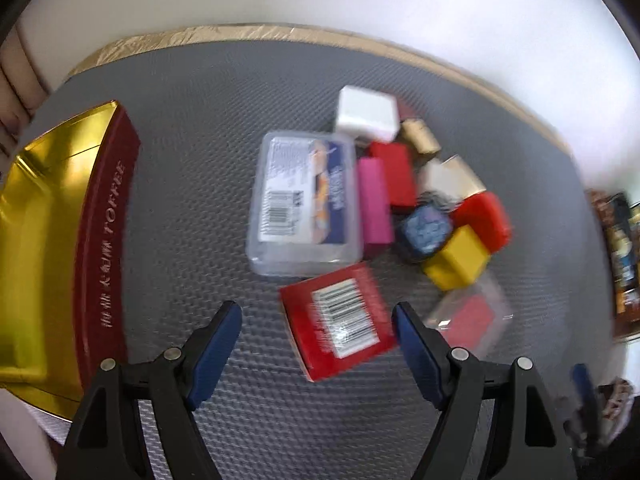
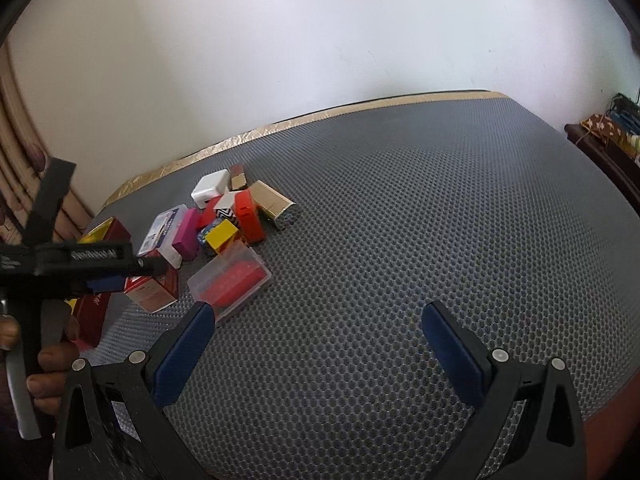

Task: Organize rigid objects
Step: 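Grasp the red barcode box with the left tool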

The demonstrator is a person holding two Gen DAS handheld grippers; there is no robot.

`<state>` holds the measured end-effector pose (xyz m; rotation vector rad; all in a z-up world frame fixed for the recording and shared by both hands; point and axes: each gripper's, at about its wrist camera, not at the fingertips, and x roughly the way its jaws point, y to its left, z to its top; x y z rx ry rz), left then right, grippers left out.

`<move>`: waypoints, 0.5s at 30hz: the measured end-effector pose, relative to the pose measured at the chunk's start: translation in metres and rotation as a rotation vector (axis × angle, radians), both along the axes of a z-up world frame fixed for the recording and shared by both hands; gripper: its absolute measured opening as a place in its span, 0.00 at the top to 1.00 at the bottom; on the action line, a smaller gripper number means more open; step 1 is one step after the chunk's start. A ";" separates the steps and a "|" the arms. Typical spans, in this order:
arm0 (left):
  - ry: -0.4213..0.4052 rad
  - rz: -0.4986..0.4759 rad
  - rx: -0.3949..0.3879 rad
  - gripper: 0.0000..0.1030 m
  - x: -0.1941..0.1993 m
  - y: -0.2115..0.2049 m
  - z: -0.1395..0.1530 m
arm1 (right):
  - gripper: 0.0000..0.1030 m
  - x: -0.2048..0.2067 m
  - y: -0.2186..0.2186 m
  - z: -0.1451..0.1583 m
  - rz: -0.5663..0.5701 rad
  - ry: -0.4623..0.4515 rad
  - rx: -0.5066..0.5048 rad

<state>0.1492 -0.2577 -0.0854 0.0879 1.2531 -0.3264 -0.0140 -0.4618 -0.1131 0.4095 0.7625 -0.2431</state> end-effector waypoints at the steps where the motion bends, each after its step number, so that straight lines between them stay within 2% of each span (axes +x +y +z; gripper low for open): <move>1: 0.002 0.009 0.000 0.31 0.001 0.001 -0.003 | 0.00 0.001 -0.002 -0.002 -0.001 0.003 0.005; 2: 0.010 0.024 -0.001 0.56 0.002 0.004 -0.006 | 0.00 0.002 -0.003 -0.004 -0.002 0.008 0.012; 8: 0.015 0.037 -0.037 0.56 0.006 0.016 -0.009 | 0.00 0.005 -0.007 -0.013 0.002 0.033 0.036; 15: -0.050 0.034 -0.107 0.56 -0.024 0.038 0.021 | 0.00 0.018 0.006 -0.009 0.082 0.041 0.021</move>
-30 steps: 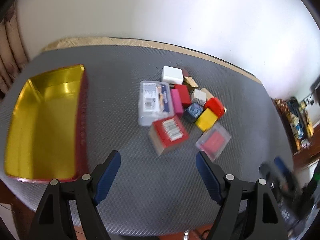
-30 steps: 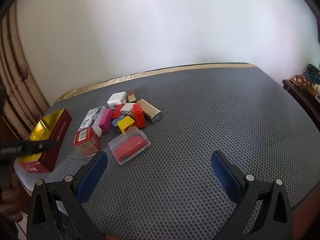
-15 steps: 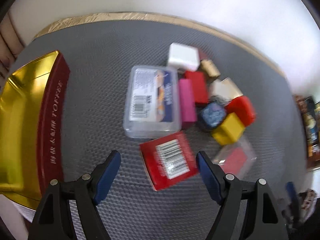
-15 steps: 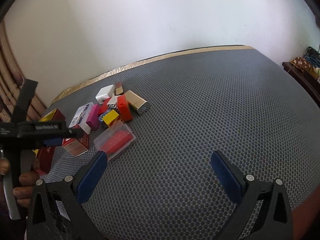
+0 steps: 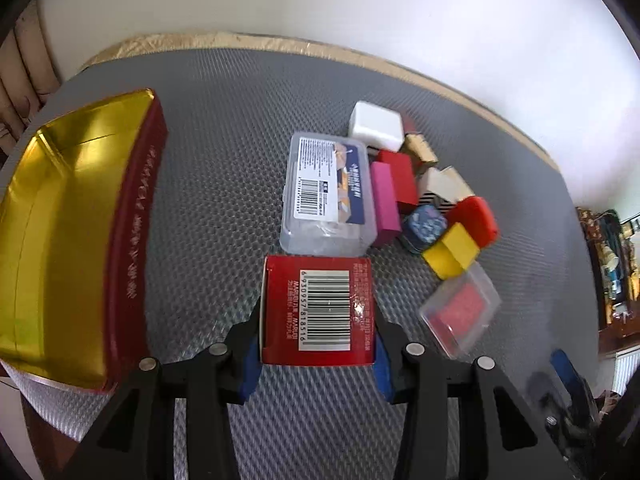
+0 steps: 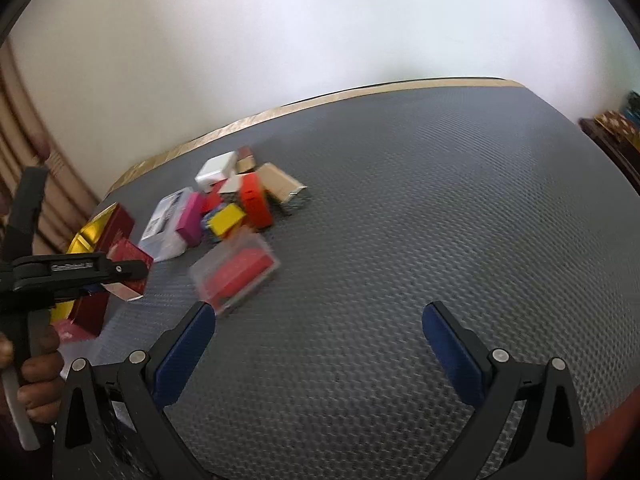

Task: Organize rigid objects
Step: 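Grasp the red barcode box with the left tool, then carry the red box into the tin with the left tool while the right tool grasps the clear red case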

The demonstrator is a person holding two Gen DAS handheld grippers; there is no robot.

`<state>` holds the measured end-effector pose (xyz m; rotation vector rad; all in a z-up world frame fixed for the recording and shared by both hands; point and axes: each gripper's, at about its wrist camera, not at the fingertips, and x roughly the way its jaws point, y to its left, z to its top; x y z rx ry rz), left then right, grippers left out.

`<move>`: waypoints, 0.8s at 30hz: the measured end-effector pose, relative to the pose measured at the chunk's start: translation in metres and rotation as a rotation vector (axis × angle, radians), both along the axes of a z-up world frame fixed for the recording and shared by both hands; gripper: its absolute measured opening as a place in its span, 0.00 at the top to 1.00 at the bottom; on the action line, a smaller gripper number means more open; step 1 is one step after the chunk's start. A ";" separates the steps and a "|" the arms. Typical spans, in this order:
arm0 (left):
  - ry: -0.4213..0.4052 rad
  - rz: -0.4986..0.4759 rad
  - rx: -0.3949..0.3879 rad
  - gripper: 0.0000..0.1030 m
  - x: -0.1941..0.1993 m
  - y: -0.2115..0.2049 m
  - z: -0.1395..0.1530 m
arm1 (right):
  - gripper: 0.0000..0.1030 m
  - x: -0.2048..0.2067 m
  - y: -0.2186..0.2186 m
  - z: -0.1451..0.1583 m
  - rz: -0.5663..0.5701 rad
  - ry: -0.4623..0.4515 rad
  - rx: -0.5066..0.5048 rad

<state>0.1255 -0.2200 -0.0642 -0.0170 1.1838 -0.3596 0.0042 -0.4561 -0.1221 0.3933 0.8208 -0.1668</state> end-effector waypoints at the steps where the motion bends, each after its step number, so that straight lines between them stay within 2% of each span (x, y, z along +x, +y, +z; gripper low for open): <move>1: -0.005 -0.002 -0.007 0.56 -0.003 0.001 0.003 | 0.00 0.003 0.004 0.001 0.019 0.002 -0.004; 6: 0.003 -0.003 -0.037 0.56 -0.017 0.010 0.019 | 0.00 0.028 0.028 0.004 0.137 -0.003 -0.031; 11: -0.001 0.004 -0.048 0.56 -0.027 0.024 0.024 | 0.00 0.058 0.040 -0.010 0.241 0.059 -0.096; 13: -0.004 0.012 -0.049 0.56 -0.027 0.028 0.024 | 0.00 0.068 0.041 -0.014 0.286 0.070 -0.091; 18: -0.013 0.020 -0.049 0.56 -0.027 0.035 0.028 | 0.00 0.092 0.052 -0.022 0.377 0.116 -0.203; 20: -0.013 0.023 -0.049 0.56 -0.028 0.037 0.031 | 0.01 0.100 0.055 -0.028 0.420 0.140 -0.216; 21: -0.011 0.022 -0.049 0.56 -0.027 0.038 0.031 | 0.06 0.102 0.056 -0.031 0.433 0.146 -0.224; 23: -0.011 0.026 -0.056 0.56 -0.028 0.040 0.035 | 0.33 0.105 0.056 -0.037 0.457 0.173 -0.218; 24: -0.019 0.031 -0.058 0.56 -0.028 0.044 0.040 | 0.33 0.103 0.059 -0.036 0.450 0.161 -0.256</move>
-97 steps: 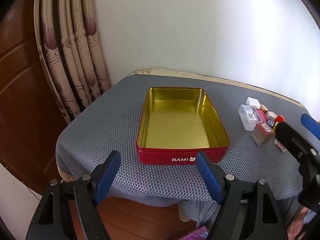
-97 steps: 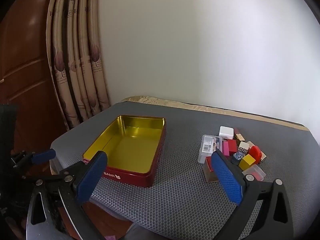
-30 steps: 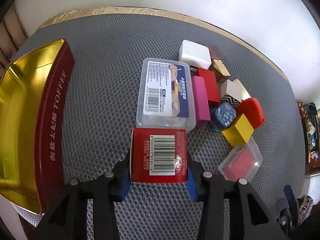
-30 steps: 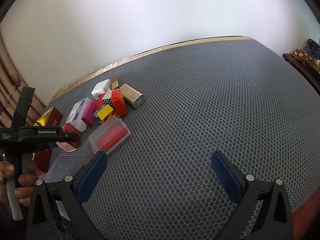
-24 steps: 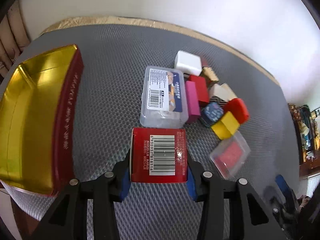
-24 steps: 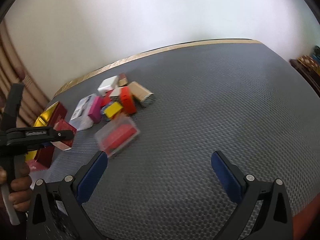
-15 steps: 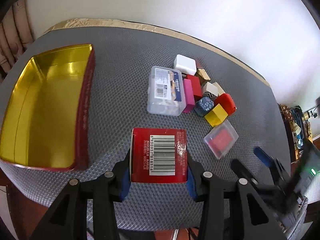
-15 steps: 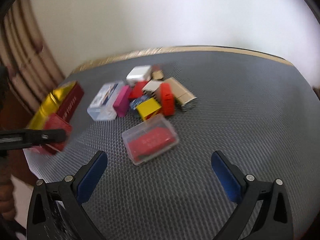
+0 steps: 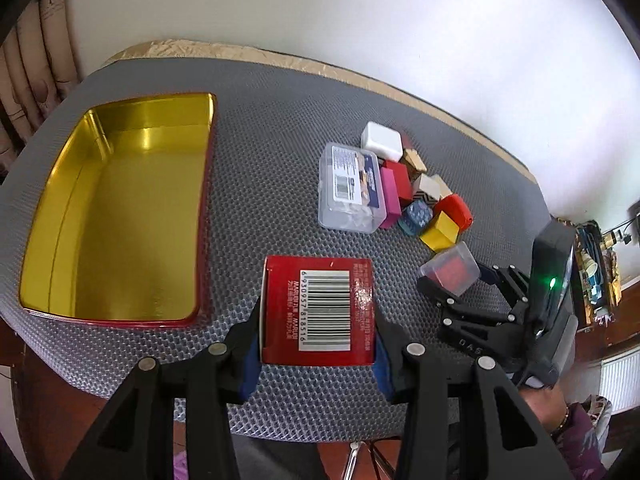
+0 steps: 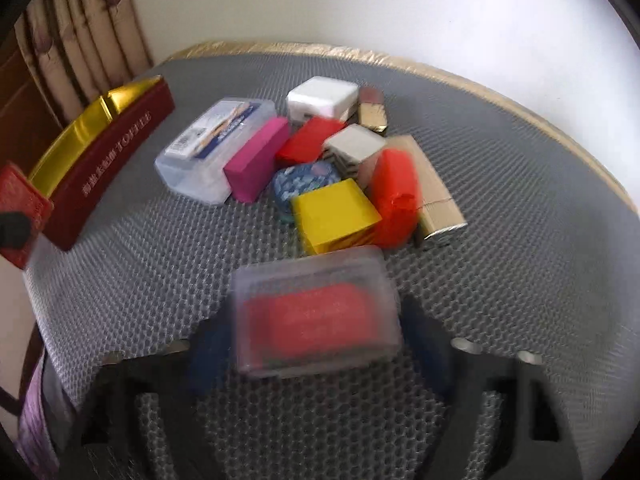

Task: Organize rigid objects
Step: 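Carry the red box into the tin with the left tool while the right tool grasps the clear red case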

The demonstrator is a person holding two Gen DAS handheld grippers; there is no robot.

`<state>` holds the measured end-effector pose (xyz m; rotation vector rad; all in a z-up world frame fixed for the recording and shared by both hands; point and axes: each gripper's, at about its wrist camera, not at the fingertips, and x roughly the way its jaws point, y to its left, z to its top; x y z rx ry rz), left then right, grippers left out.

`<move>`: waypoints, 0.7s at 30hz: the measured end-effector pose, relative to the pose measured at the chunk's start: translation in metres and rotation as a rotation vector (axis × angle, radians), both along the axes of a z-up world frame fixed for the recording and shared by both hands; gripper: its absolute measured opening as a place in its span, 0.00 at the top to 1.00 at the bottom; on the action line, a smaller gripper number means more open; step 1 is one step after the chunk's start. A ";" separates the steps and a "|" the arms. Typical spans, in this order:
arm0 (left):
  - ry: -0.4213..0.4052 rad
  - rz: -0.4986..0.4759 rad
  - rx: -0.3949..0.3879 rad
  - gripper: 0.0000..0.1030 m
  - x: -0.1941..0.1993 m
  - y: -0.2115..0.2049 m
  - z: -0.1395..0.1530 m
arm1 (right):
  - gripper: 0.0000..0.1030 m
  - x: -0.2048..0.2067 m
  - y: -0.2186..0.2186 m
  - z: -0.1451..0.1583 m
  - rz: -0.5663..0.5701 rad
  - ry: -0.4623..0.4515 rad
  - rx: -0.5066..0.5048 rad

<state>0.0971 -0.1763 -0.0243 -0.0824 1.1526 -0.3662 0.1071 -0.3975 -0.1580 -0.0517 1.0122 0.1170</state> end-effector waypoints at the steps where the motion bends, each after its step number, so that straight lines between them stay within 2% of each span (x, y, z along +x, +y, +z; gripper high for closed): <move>1: -0.006 0.004 0.000 0.56 0.000 0.003 0.004 | 0.33 -0.002 0.002 0.000 0.014 -0.002 0.000; 7: -0.066 0.080 0.019 0.56 0.013 0.041 0.037 | 0.33 -0.029 0.006 0.005 0.029 -0.056 0.065; 11: -0.111 0.155 0.111 0.56 0.039 0.072 0.044 | 0.33 -0.043 0.003 0.005 0.008 -0.093 0.089; 14: -0.120 0.187 0.157 0.56 0.066 0.093 0.040 | 0.33 -0.045 0.000 0.006 -0.004 -0.102 0.104; 21: -0.113 0.210 0.253 0.56 0.136 0.118 0.005 | 0.33 -0.044 0.003 0.005 0.005 -0.106 0.096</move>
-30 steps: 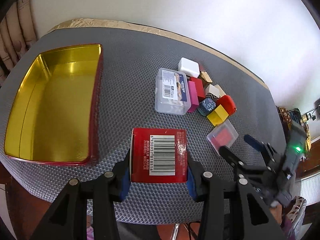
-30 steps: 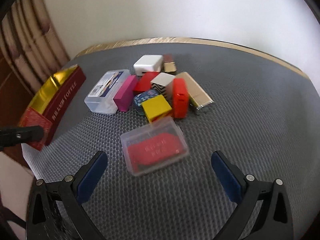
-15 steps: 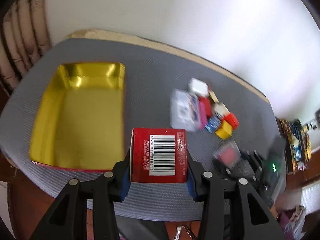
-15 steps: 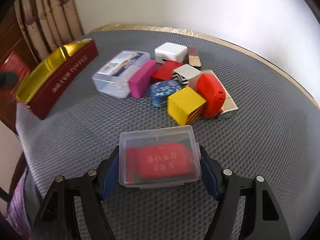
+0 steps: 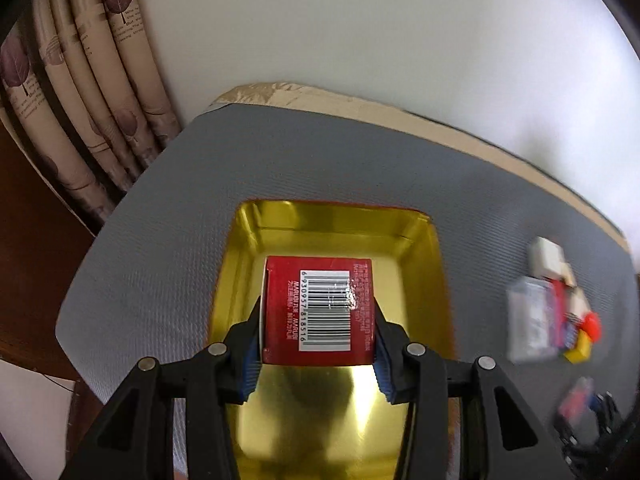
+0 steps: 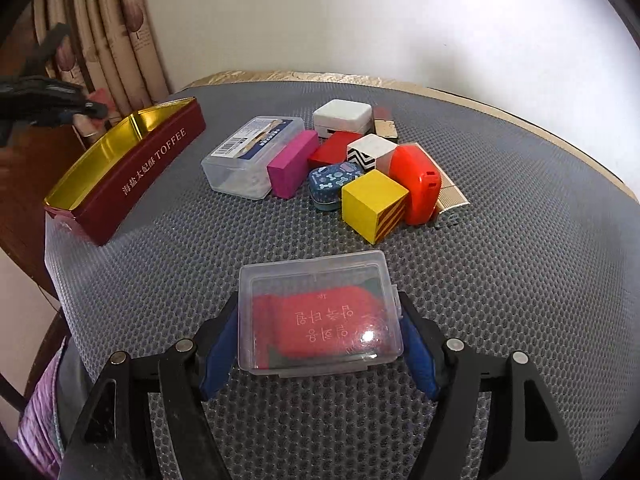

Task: Organize rigid objects
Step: 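Carry the red box into the tin with the left tool while the right tool grasps the clear red case, then open the left tool to release the red box in the tin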

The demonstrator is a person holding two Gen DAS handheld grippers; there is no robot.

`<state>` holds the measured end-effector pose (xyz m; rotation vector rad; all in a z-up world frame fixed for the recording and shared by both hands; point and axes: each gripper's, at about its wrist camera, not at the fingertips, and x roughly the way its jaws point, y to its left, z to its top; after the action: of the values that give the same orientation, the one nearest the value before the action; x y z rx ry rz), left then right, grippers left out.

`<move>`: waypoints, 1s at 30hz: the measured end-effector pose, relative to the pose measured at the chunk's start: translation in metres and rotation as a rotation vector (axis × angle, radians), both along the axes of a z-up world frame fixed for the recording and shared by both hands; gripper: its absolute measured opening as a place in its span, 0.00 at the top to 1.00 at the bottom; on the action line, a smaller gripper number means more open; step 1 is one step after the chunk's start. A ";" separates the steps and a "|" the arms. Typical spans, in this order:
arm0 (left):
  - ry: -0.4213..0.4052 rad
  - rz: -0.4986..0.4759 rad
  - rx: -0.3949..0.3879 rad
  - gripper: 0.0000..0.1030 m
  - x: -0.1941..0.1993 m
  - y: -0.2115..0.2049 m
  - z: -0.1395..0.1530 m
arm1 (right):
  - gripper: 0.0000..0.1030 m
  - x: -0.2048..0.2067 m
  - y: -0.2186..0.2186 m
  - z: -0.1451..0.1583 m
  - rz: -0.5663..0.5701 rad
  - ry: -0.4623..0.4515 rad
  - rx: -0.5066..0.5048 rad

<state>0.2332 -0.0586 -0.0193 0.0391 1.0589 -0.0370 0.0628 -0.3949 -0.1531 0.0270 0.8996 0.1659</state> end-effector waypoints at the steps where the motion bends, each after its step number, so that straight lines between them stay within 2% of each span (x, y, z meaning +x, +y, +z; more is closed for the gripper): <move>1: 0.002 -0.012 -0.003 0.56 0.006 0.001 -0.004 | 0.33 0.000 0.000 0.000 0.000 0.000 0.002; 12: 0.039 -0.022 0.068 0.55 0.053 0.004 -0.043 | 0.33 0.003 0.000 -0.004 -0.001 0.012 0.000; 20: 0.073 0.027 0.042 0.55 0.060 0.019 -0.058 | 0.33 0.003 -0.002 -0.005 0.002 0.015 -0.002; 26: 0.090 0.006 0.068 0.54 0.061 0.014 -0.062 | 0.33 0.004 -0.001 -0.006 0.004 0.017 -0.008; 30: 0.092 0.002 0.031 0.54 0.059 0.019 -0.058 | 0.32 0.004 0.000 -0.006 0.007 0.017 -0.017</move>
<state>0.2925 -0.0397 -0.0774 0.0649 1.1516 -0.0204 0.0670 -0.3952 -0.1595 0.0098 0.9185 0.1648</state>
